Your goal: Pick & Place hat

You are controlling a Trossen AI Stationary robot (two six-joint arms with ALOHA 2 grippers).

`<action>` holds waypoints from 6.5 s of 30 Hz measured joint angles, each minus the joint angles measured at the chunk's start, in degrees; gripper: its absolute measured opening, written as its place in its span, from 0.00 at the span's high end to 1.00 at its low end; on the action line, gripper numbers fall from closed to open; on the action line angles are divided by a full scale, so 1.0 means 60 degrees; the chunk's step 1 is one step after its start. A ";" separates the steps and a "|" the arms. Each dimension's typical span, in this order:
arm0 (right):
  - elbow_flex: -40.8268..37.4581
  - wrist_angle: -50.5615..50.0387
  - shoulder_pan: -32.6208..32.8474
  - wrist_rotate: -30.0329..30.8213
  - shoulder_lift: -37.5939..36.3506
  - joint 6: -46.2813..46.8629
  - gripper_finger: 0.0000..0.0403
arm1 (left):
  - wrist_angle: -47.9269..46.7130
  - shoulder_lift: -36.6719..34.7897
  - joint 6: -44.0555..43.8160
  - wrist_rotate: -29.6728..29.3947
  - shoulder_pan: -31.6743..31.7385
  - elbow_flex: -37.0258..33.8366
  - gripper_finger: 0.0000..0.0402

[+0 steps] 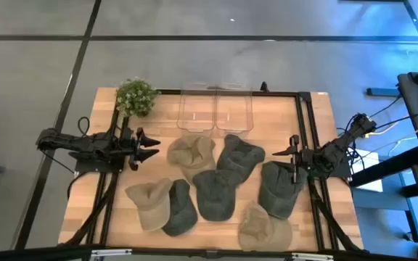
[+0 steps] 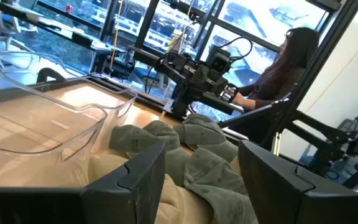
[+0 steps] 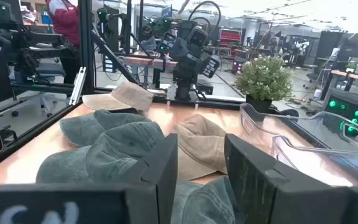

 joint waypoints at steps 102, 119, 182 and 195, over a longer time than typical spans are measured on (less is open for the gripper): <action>0.0000 0.6085 -0.0545 0.1186 0.0002 -0.0107 0.65 | 0.0004 0.0003 0.0024 -0.0324 0.0001 0.0002 0.51; -0.0001 0.4653 -0.0814 0.3850 0.0025 0.1400 0.24 | 0.0240 0.0002 -0.0085 -0.1773 -0.0002 0.0001 0.51; 0.7325 -1.1693 -0.3158 -0.7478 0.9778 0.9964 0.41 | -0.0073 0.0018 -0.0425 -0.1774 -0.0002 0.0002 0.51; 0.7035 -1.1530 -0.3371 -0.7642 1.1822 0.9480 0.41 | -0.0073 0.0018 -0.0425 -0.1778 -0.0002 0.0003 0.51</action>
